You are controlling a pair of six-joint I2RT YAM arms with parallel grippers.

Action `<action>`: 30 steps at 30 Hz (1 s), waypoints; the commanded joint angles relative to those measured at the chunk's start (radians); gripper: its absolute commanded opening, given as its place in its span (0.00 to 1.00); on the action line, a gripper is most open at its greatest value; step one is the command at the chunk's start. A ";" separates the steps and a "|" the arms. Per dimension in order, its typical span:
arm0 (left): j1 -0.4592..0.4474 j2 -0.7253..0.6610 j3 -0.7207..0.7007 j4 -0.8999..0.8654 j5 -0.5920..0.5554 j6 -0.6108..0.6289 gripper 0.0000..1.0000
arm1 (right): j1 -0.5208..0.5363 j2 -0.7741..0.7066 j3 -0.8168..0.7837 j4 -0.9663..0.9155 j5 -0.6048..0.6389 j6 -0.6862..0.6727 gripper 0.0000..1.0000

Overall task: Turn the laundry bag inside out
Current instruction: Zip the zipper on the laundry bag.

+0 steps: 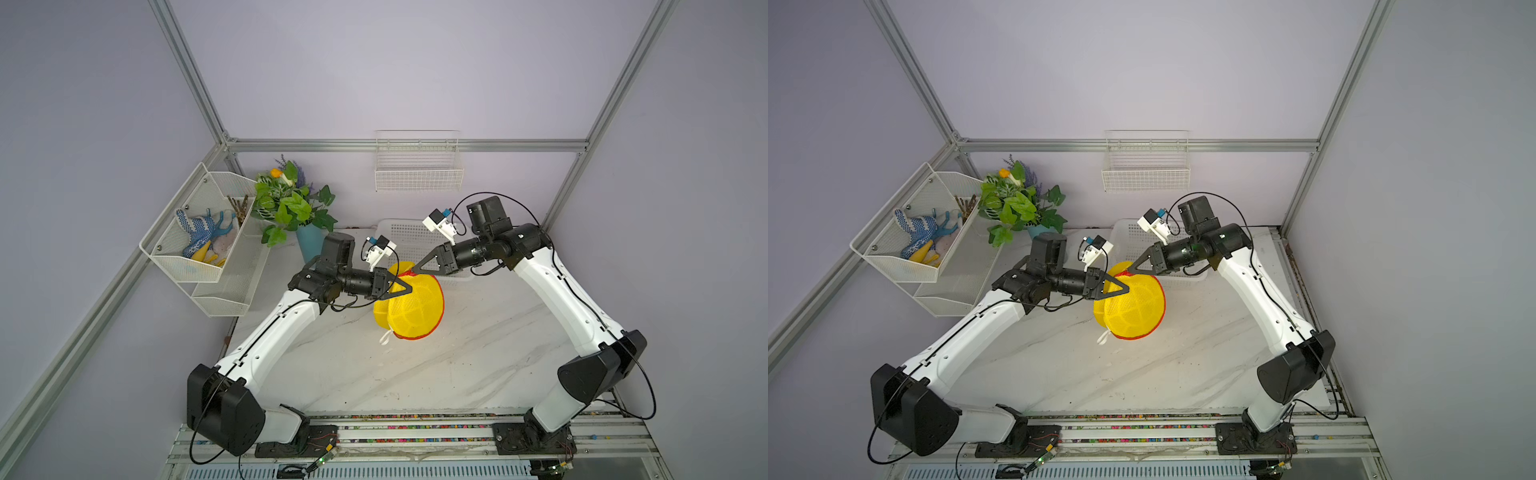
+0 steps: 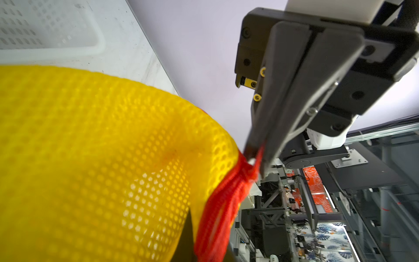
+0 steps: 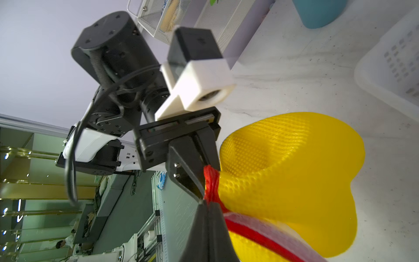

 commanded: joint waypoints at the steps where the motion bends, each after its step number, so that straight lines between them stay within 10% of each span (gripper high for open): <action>1: 0.023 -0.008 0.148 -0.110 -0.052 0.084 0.00 | -0.057 0.012 -0.001 -0.064 0.096 0.047 0.00; 11: 0.085 -0.091 0.192 -0.255 -0.040 0.116 0.00 | -0.122 0.136 0.070 -0.186 0.181 0.084 0.00; 19: 0.143 -0.104 0.225 -0.497 -0.408 0.280 0.00 | -0.161 0.111 0.081 -0.143 0.109 0.119 0.00; 30: 0.206 -0.155 0.194 -0.369 -0.301 0.190 0.00 | -0.171 0.095 0.024 -0.138 0.339 0.037 0.00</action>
